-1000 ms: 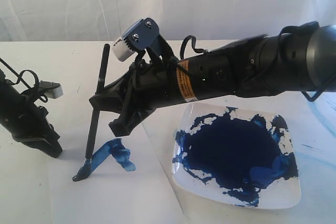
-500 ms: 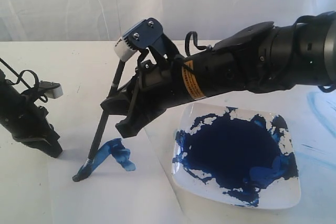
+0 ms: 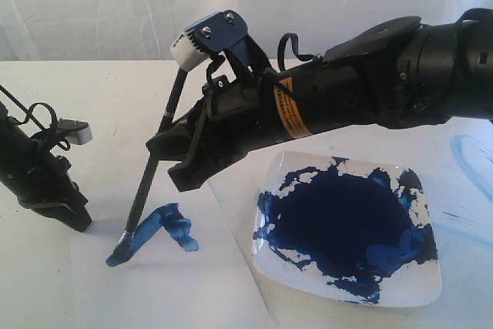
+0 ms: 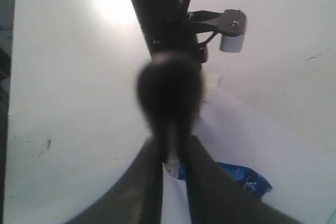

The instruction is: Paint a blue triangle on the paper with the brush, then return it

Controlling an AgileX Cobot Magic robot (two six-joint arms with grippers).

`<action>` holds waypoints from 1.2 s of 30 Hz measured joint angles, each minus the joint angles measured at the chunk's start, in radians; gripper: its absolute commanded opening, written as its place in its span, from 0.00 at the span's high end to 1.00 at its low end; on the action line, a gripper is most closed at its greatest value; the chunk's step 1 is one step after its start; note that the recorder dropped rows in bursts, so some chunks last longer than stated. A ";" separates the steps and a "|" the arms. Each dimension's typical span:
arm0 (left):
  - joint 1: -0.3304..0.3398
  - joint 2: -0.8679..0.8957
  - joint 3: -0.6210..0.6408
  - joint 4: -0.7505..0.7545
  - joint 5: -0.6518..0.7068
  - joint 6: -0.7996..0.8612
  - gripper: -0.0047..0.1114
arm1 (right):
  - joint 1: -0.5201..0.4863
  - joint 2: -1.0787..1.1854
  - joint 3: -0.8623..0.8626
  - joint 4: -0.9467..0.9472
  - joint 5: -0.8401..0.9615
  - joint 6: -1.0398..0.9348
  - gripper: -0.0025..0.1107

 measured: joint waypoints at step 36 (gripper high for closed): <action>0.000 0.000 0.000 0.000 0.002 0.000 0.96 | -0.196 -0.185 0.000 -0.007 0.040 0.052 0.98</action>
